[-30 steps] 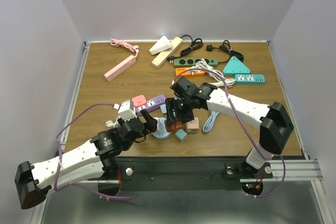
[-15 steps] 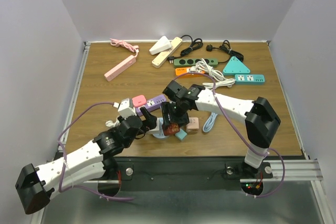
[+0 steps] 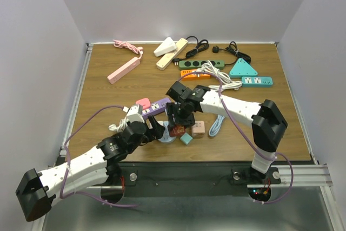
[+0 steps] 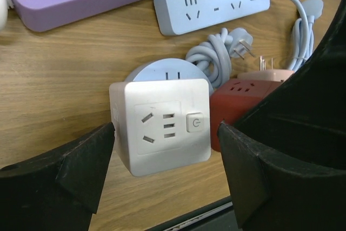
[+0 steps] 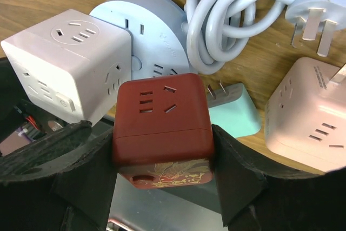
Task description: Insert the plug
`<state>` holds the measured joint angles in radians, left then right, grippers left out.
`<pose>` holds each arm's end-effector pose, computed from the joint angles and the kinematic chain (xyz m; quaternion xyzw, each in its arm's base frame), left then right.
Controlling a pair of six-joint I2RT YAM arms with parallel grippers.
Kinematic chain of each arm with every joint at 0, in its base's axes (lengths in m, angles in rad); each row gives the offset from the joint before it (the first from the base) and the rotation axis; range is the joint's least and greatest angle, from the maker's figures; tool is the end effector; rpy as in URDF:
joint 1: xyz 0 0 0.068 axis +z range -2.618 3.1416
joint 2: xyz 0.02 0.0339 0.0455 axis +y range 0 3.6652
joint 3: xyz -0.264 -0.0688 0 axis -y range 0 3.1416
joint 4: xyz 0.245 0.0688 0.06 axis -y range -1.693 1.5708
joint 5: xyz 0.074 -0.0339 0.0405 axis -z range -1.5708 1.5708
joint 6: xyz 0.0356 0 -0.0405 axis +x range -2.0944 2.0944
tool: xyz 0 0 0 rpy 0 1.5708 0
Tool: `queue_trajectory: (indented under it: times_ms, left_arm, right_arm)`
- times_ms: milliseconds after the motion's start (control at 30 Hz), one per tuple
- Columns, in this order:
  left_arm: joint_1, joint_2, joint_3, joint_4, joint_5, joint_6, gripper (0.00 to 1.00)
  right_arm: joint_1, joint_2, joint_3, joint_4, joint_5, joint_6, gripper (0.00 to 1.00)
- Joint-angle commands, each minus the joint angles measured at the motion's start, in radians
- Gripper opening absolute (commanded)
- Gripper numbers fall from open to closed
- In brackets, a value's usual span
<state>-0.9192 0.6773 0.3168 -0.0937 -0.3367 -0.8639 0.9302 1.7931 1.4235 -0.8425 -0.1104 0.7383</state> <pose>0.1072 -0.1212 0.2015 -0.0656 0.8383 -0.3171 0.4387 0.2160 0.2964 0.2360 -0.1039 0.9770 0.1684 0.0794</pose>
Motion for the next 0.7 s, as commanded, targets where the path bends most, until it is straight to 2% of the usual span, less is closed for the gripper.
queue_trajectory:
  times_ms: [0, 133, 500, 667]
  left_arm:
    - [0.003, -0.013, -0.022, 0.043, 0.033, 0.028, 0.88]
    - [0.003, -0.008, -0.035, 0.046, 0.034, 0.028, 0.87]
    - [0.003, -0.002, -0.050, 0.069, 0.044, 0.032, 0.78]
    - [0.003, 0.001, -0.062, 0.084, 0.050, 0.037, 0.65]
  right_arm:
    - [0.004, 0.006, 0.045, -0.040, 0.055, 0.006, 0.01]
    - [0.004, 0.017, 0.035, -0.040, 0.048, 0.007, 0.00]
    - [0.002, 0.038, 0.025, -0.041, 0.077, 0.016, 0.00]
    - [0.002, 0.052, 0.029, -0.041, 0.092, 0.023, 0.00]
